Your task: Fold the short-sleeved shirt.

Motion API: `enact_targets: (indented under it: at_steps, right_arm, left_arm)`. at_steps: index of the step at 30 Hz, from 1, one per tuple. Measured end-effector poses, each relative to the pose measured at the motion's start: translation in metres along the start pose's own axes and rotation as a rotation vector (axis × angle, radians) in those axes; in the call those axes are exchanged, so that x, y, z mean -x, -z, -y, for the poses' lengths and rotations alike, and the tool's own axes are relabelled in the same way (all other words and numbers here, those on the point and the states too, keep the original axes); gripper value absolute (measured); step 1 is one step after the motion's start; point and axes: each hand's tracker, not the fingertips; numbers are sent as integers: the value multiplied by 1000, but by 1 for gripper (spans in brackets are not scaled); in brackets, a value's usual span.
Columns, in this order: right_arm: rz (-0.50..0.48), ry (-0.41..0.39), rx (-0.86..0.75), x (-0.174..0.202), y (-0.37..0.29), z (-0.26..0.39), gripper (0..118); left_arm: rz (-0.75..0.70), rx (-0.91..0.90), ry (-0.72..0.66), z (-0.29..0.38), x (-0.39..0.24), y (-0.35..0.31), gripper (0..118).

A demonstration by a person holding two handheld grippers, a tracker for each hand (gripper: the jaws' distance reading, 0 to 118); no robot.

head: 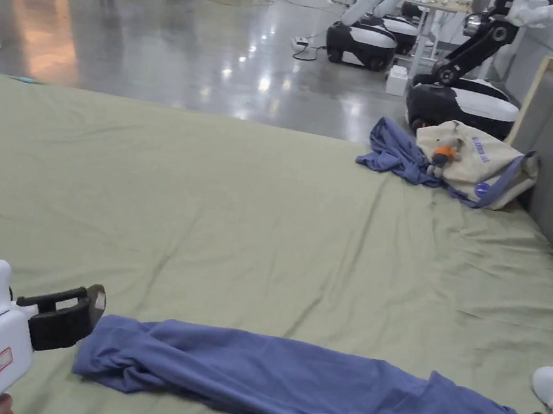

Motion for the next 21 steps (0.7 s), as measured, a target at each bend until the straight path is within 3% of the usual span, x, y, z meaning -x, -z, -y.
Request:
enact_targets:
  at_steps: [1, 2, 3, 4, 5, 7, 9, 10, 11, 13, 16, 17, 18, 19, 21]
  right_arm:
    - [-59, -2, -20, 5, -5, -7, 111]
    - [-115, -7, -3, 10, -7, -10, 86]
    - [-147, -10, -2, 18, -10, -13, 25]
    - [-111, -21, 1, 26, -8, -13, 2]
    - [-106, -14, -18, 34, -10, -12, 2]
    - [-202, 34, 33, 43, -11, -20, 2]
    - [-224, 56, 54, 50, -11, -20, 2]
    - [-236, 39, 55, 55, -14, -23, 2]
    - [-228, 29, 53, 58, -16, -22, 2]
    - [-248, 14, 66, 62, -19, -21, 2]
    - [-251, 21, 100, 60, -12, -16, 2]
    - [-252, 19, 109, 60, -12, -15, 2]
    - [-248, 15, 118, 56, -4, -7, 2]
    - [-245, 7, 127, 54, -2, -6, 2]
    - [-240, 2, 140, 51, 1, -4, 2]
  left_arm:
    - [-20, -38, 18, -7, -2, -17, 111]
    - [-26, -71, 43, -8, -4, -29, 78]
    - [-45, -125, 54, -5, -9, -63, 15]
    - [-74, -144, 61, -4, -10, -72, 0]
    - [-129, -141, 91, 4, -9, -75, 0]
    - [0, -30, 26, 8, 7, -81, 0]
    - [-29, 55, 17, 16, 17, -66, 3]
    - [10, 122, 6, 10, 29, -52, 53]
    - [42, 193, -32, 6, 41, -37, 111]
    - [167, 355, -227, 18, 77, 21, 118]
    - [424, 588, -765, 51, 123, 89, 118]
    - [418, 667, -840, 67, 129, 106, 118]
    - [356, 655, -817, 77, 127, 114, 118]
    - [334, 712, -680, 46, 99, 120, 118]
    - [336, 791, -639, 52, 90, 134, 118]
